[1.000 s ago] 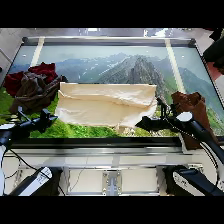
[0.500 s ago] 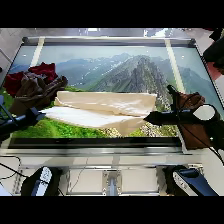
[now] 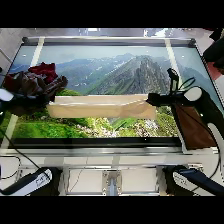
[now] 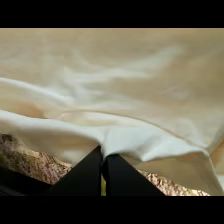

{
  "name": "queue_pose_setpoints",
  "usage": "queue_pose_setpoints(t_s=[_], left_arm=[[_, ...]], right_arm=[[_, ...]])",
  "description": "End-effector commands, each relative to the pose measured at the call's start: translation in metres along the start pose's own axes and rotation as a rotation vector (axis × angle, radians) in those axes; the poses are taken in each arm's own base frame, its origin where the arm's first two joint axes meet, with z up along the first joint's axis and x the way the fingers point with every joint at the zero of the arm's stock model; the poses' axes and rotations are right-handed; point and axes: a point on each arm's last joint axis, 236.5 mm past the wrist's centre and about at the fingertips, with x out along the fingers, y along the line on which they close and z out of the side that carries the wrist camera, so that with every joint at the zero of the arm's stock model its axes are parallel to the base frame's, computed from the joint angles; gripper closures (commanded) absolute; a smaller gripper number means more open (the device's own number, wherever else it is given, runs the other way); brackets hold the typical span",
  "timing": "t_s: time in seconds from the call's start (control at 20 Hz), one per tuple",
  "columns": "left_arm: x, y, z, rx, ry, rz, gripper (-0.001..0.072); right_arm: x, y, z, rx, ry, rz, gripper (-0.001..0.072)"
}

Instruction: Fold the shirts.

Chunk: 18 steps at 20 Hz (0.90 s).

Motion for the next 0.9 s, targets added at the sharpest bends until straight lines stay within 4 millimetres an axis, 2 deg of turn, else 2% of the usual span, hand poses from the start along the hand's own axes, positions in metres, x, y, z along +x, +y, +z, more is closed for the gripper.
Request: queue_pose_setpoints(t_s=[0.0,0.15,0.25,0.4,0.5,0.55,0.6,0.65,0.7,0.8,0.85], left_arm=[[0.048,0.016,0.033,0.130,0.017,0.203,0.0698],[0.081,0.011,0.052,0.168,0.023,0.229,0.0697],[0.099,0.005,0.057,0.184,0.027,0.220,0.0697],[0.119,0.006,0.051,0.189,0.052,0.219,0.0696],[0.123,0.008,0.047,0.187,0.064,0.220,0.0681],[0.122,0.007,0.049,0.187,0.058,0.219,0.0597],[0.119,0.006,0.052,0.188,0.049,0.218,0.0445],[0.114,0.004,0.058,0.189,0.032,0.217,0.0261],[0.105,0.001,0.066,0.191,0.007,0.215,0.0154],[0.079,-0.008,0.083,0.196,-0.060,0.209,0.0152],[0.064,-0.012,0.091,0.198,-0.093,0.205,0.0152]], right_arm=[[0.051,-0.030,0.021,0.009,0.053,-0.050,0.0696],[0.087,-0.046,0.031,0.035,0.084,-0.065,0.0696],[0.105,-0.055,0.033,0.056,0.094,-0.069,0.0697],[0.119,-0.064,0.027,0.068,0.120,-0.079,0.0696],[0.120,-0.065,0.028,0.070,0.113,-0.081,0.0695],[0.120,-0.063,0.030,0.075,0.108,-0.075,0.0684],[0.118,-0.060,0.031,0.077,0.104,-0.068,0.0589],[0.114,-0.055,0.033,0.082,0.098,-0.056,0.0441],[0.107,-0.050,0.037,0.073,0.089,-0.049,0.0382],[0.083,-0.037,0.045,0.015,0.090,-0.047,0.0382],[0.067,-0.037,0.048,-0.040,0.098,-0.079,0.0383]])
